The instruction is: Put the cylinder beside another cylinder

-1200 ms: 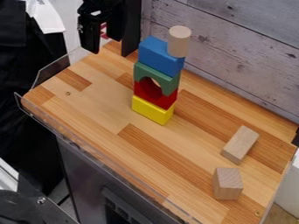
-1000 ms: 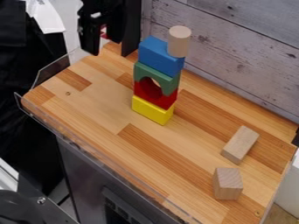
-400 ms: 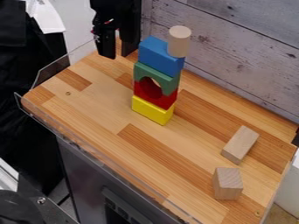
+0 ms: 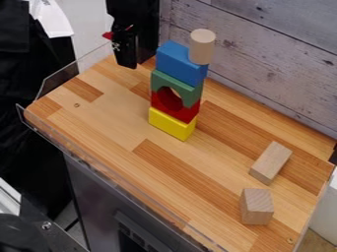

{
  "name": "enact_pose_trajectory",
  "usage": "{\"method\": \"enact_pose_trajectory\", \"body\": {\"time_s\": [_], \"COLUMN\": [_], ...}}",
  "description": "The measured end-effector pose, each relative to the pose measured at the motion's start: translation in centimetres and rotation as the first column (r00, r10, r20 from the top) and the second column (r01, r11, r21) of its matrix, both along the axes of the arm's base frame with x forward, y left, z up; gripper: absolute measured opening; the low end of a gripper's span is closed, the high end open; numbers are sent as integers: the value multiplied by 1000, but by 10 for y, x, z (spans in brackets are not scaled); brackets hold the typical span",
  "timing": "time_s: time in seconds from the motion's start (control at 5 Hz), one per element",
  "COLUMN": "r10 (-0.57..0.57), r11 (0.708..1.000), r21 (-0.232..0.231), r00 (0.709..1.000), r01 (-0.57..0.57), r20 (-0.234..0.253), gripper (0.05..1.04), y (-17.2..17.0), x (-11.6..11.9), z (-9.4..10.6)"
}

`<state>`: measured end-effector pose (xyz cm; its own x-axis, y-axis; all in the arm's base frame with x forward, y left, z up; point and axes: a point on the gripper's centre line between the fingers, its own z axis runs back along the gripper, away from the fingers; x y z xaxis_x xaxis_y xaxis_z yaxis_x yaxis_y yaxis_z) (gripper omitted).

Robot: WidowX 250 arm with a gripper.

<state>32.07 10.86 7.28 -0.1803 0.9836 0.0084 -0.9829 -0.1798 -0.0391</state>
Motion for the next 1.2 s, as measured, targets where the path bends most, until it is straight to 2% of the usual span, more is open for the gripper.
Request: {"method": "enact_pose_trajectory", "body": {"time_s": [0.4, 0.8, 1.2], "r10": [-77, -107, -91], "r11": [997, 994, 996], "r21": [9, 2, 0], "r00": [994, 990, 991], "r01": [78, 108, 91], "r20": [-72, -92, -98], "gripper": [1001, 1001, 1001], "y": [-19, -30, -23], "x": [9, 16, 20], "z": [-22, -30, -35]}}
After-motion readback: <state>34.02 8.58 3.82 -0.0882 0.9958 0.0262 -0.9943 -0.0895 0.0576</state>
